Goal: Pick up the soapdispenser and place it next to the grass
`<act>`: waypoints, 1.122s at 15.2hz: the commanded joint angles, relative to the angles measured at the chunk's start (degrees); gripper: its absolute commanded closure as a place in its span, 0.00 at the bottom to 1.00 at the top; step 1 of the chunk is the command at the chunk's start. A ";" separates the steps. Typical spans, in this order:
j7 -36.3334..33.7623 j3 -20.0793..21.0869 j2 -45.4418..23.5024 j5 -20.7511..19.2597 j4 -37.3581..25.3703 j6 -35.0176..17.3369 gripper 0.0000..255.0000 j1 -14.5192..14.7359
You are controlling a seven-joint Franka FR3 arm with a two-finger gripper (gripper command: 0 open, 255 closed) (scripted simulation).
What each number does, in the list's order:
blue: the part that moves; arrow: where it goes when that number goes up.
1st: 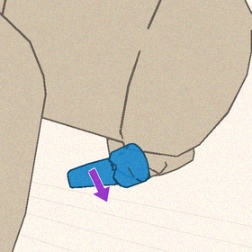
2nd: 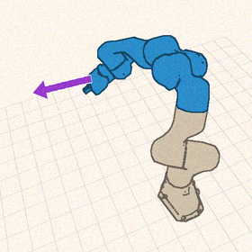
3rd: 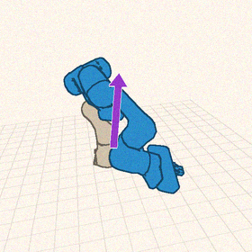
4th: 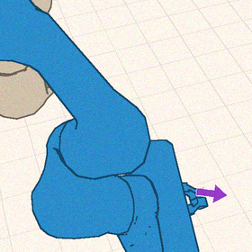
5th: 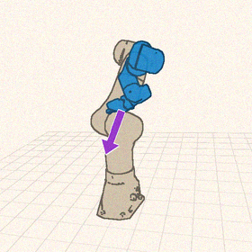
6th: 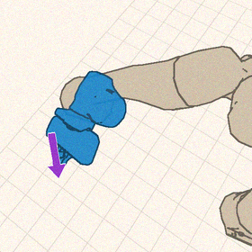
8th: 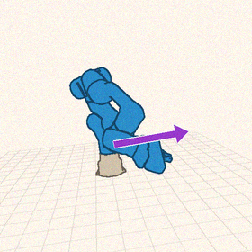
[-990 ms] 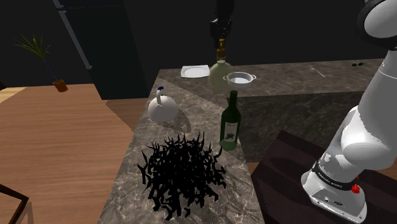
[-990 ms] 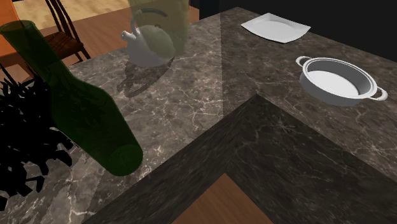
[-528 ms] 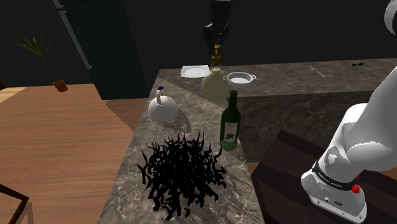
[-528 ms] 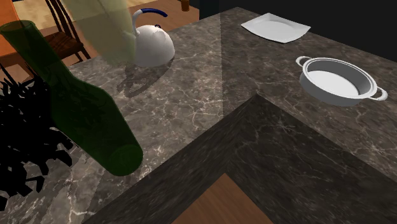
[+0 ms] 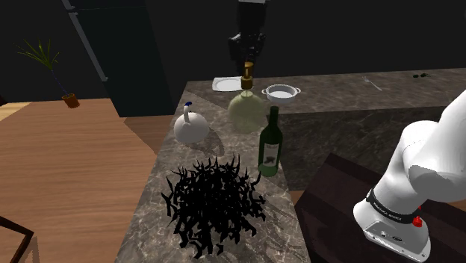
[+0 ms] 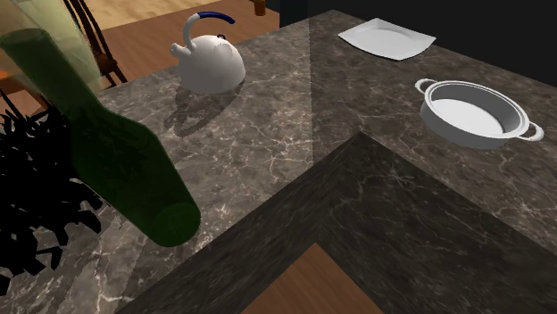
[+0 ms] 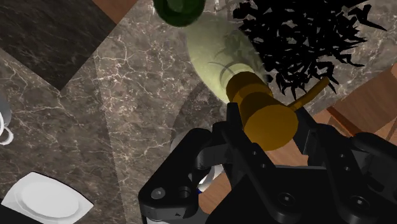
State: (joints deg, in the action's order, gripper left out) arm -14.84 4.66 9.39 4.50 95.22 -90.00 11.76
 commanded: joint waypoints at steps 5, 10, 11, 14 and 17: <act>-8.20 4.88 0.82 0.30 1.22 -1.06 1.00 3.30; -15.36 9.22 0.06 0.26 0.31 -1.40 1.00 6.13; -16.82 10.10 -0.28 0.19 -0.08 -1.44 1.00 6.71; -21.28 12.77 -1.72 -0.24 -1.69 -1.49 1.00 8.47; -25.86 15.48 -3.79 -1.03 -3.97 -1.41 1.00 10.30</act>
State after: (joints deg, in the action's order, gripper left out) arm -38.87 19.12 6.04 3.66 91.48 -91.08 21.35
